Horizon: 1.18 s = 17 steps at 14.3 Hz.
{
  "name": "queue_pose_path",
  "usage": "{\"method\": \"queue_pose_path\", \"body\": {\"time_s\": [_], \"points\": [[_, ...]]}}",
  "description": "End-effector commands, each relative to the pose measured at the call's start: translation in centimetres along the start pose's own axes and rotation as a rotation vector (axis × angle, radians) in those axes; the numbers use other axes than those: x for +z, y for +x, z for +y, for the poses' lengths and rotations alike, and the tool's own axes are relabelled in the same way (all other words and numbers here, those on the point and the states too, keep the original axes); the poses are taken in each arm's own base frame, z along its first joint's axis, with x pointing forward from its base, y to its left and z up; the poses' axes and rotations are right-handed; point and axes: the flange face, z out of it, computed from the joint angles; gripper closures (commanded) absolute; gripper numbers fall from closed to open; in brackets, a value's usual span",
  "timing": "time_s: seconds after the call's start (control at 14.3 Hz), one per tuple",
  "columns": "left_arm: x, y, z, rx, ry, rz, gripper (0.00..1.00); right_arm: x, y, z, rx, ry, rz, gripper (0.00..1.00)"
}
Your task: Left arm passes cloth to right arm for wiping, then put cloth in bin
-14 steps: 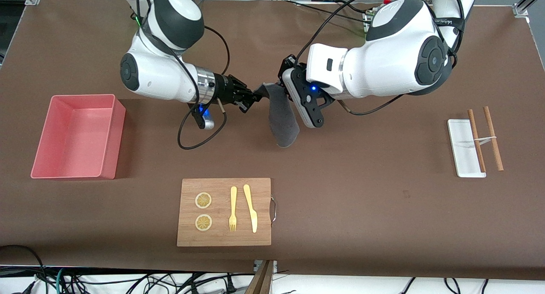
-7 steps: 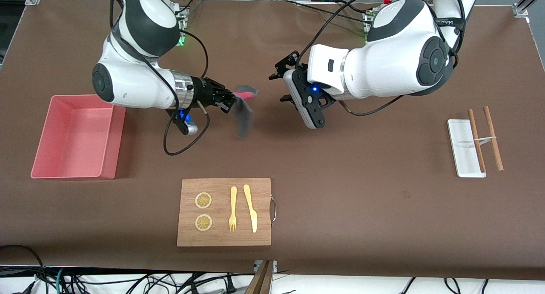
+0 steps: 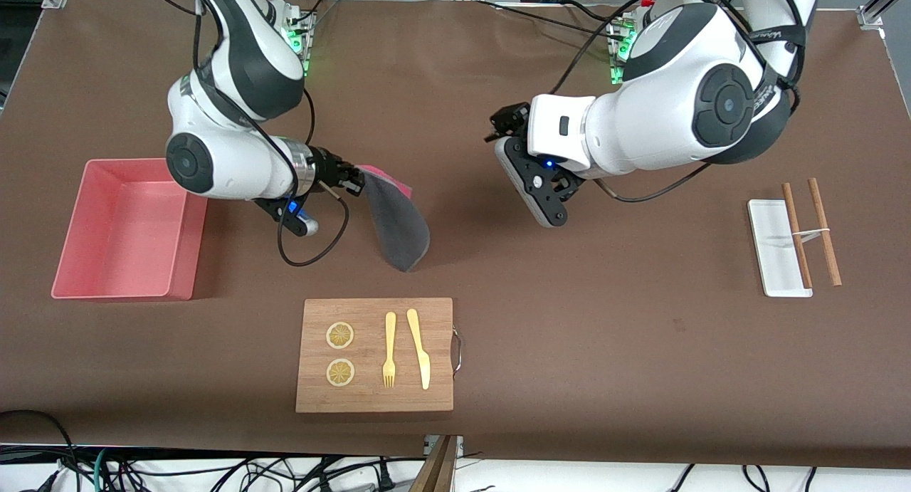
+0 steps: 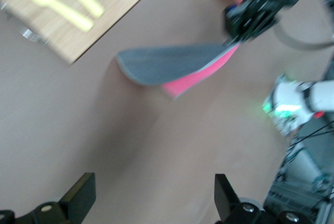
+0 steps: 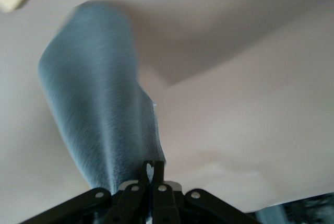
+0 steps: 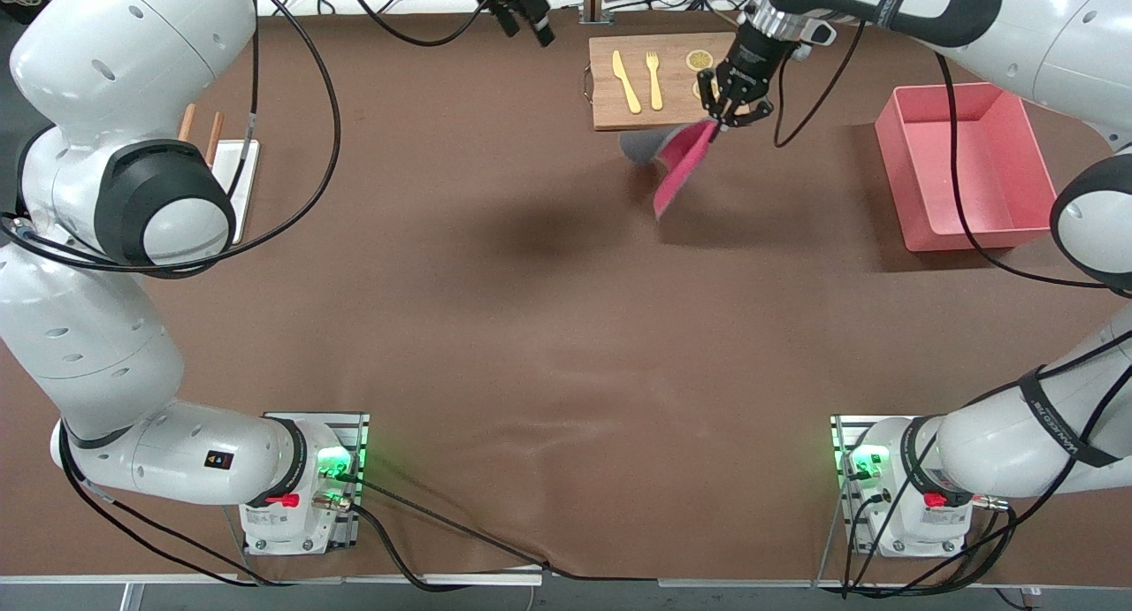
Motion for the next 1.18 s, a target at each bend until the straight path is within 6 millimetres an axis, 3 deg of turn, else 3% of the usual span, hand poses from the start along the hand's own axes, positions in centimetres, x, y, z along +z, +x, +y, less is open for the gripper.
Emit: {"method": "queue_pose_path", "body": {"time_s": [0.0, 0.14, 0.49, 0.7, 0.77, 0.98, 1.12], "points": [[0.5, -2.2, -1.2, -0.046, 0.183, -0.149, 0.0, 1.2, 3.7, 3.3, -0.045, -0.097, 0.002, 1.0], [-0.2, -4.0, -3.3, -0.084, 0.302, -0.255, 0.0, 1.6, 6.4, 6.1, -0.058, -0.133, -0.008, 1.0], [-5.6, -8.8, -8.7, -0.198, 0.336, -0.294, 0.0, 2.0, 12.0, 13.2, -0.127, -0.264, -0.009, 1.0], [-9.0, -11.4, -13.3, -0.166, 0.361, -0.235, 0.0, 0.6, 16.1, 17.2, -0.224, -0.342, 0.031, 1.0], [-10.4, -12.7, -13.7, -0.201, 0.401, -0.192, 0.0, -0.1, 17.2, 18.4, -0.271, -0.373, 0.047, 1.0], [-12.4, -16.6, -15.0, -0.343, 0.478, 0.008, 0.0, -1.9, 17.9, 18.6, -0.325, -0.434, 0.107, 1.0], [-12.6, -19.7, -15.8, -0.52, 0.463, 0.121, 0.0, -2.0, 17.9, 16.9, -0.337, -0.442, 0.131, 1.0]]}}
